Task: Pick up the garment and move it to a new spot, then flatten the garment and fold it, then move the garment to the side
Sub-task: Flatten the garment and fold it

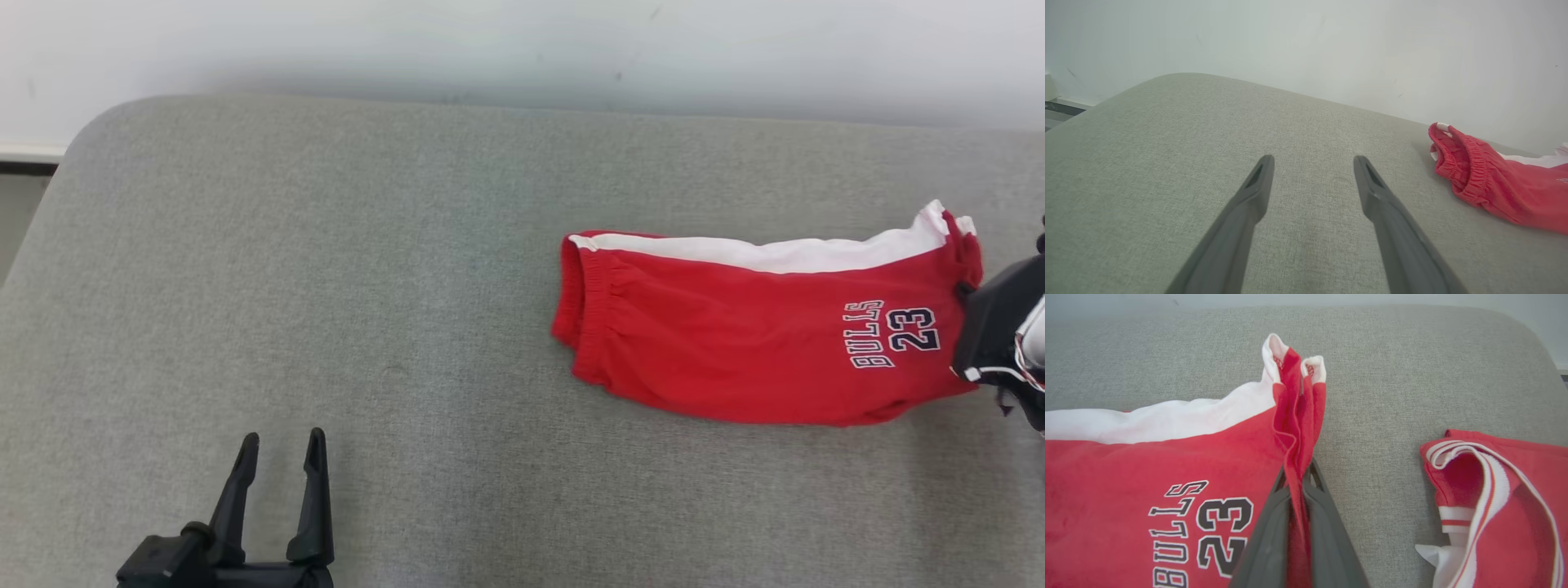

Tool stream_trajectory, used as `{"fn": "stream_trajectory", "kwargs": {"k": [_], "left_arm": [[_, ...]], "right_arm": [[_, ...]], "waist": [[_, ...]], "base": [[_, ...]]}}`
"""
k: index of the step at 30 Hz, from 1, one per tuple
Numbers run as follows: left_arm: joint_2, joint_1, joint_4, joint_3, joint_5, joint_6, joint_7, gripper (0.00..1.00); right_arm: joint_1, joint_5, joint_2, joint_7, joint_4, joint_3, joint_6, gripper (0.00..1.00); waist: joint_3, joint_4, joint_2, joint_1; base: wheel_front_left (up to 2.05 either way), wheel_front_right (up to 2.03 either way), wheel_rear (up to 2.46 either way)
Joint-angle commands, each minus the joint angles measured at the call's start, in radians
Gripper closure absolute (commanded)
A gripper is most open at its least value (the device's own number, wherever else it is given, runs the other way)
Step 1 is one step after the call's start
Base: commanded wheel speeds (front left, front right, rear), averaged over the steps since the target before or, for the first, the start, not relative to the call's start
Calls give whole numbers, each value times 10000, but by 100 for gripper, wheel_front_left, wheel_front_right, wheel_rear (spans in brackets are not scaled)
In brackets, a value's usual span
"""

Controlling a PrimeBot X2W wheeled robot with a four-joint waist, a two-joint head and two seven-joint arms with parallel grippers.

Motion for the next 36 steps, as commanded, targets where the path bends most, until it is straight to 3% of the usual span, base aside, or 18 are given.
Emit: {"fn": "stream_trajectory", "kwargs": {"k": [1, 4, 8, 13, 18, 27, 34, 35, 36], "left_arm": [[2, 153, 31, -54, -29, 47, 1, 0], [4, 199, 46, -134, -81, 85, 1, 0], [4, 188, 52, -203, -159, 121, 1, 0], [4, 178, 93, -294, -248, 146, 1, 0], [3, 157, 154, -354, -326, 114, 1, 0], [3, 145, 190, -447, -376, 92, 1, 0], [3, 144, 238, -530, -491, 92, -1, 0], [3, 130, 243, -539, -513, 97, 1, 0], [3, 115, 251, -549, -530, 101, 1, 0]], "right_arm": [[281, -201, -126, 90, -304, -139, -25, 100], [541, -578, -396, 243, -981, -370, -25, 100], [771, -862, -130, 630, -1993, -685, -24, 100], [609, -982, 413, 1220, -2929, -598, -24, 100], [313, -730, 1338, 1789, -3468, 116, -24, 100], [-223, -428, 2470, 1834, -2715, 1536, -24, 100], [-568, -653, 2957, 1441, -1548, 1835, -24, 100], [-627, -660, 3017, 1347, -1417, 1819, -24, 30], [-678, -610, 3073, 1264, -1289, 1767, -24, 0]], "waist": [[-226, -218, 0, 0], [-303, -259, 0, 0], [-357, -263, 0, 0], [-374, -198, 0, 0], [-385, -6, 0, 0], [-352, 545, 0, 0], [-232, 860, 0, 0], [-220, 891, 0, 0], [-212, 917, 0, 0]], "base": [[0, 0, 0], [0, 0, 0], [0, 0, 0], [0, 0, 0], [0, 0, 0], [0, 0, 0], [0, 0, 0], [0, 0, 0], [0, 0, 0]]}}
